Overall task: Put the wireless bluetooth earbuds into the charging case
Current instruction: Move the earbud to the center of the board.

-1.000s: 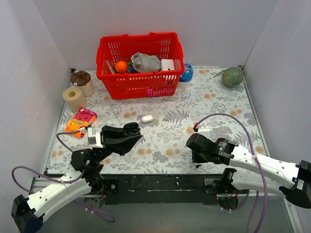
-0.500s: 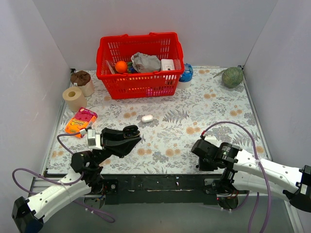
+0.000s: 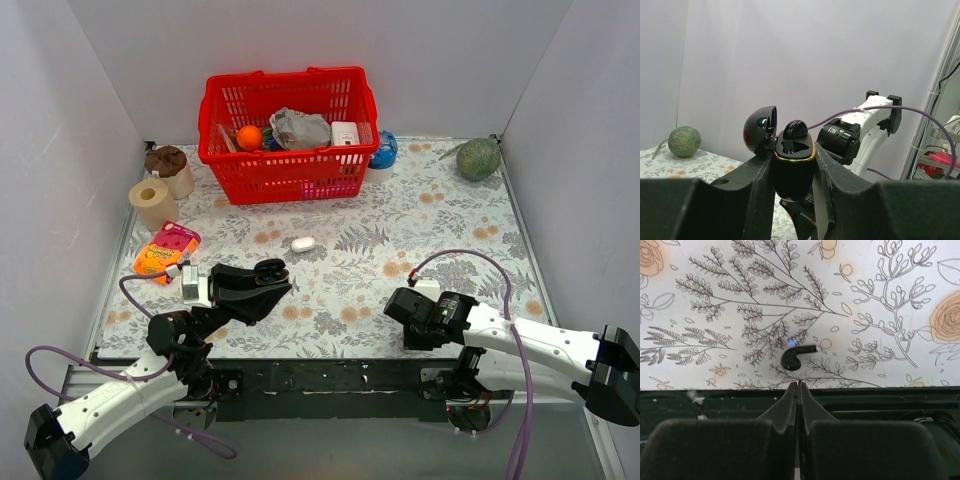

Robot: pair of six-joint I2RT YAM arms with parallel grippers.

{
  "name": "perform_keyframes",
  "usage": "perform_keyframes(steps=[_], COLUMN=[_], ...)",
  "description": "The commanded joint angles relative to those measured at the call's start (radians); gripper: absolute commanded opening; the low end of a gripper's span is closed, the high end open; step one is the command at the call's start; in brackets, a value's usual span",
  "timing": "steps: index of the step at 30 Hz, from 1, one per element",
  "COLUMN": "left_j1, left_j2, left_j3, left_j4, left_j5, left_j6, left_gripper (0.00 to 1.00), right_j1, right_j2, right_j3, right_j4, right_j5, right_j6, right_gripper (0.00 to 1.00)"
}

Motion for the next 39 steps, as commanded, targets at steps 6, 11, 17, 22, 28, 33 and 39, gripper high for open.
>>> perform_keyframes(steps=[6, 11, 17, 22, 28, 33, 39], left_j1=[-0.005, -0.005, -0.005, -0.005, -0.005, -0.005, -0.005], left_j2=[-0.017, -0.019, -0.017, -0.016, -0.016, -0.014, 0.016], left_j3=[-0.002, -0.006, -0.003, 0.005, 0.003, -0.002, -0.012], left_j4=[-0.014, -0.022, -0.031, -0.044, -0.042, -0.045, -0.002], left_j5=[-0.009, -0.012, -0.009, -0.012, -0.017, -0.021, -0.027], left_j6=[0.004, 0.012, 0.012, 0.012, 0.009, 0.007, 0.006], left_gripper=[0.00, 0.00, 0.00, 0.00, 0.00, 0.00, 0.00], right_j1=[-0.002, -0.002, -0.009, -0.043, -0.138, -0.190, -0.190], right_j2=[0.051, 0.066, 0.092, 0.112, 0.134, 0.177, 0.238], right_j3=[-0.055, -0.068, -0.088, -0.074, -0.066, -0.039, 0.003], right_j4=[0.128, 0.160, 0.215, 0.235, 0.322, 0.392, 0.465], right_j5=[0.069, 0.078, 0.085, 0.112, 0.104, 0.070, 0.036], right_j6=[0.075, 0.073, 0.068, 0.035, -0.068, -0.177, -0.246], right_gripper=[0.01, 0.01, 0.01, 0.01, 0.01, 0.01, 0.26])
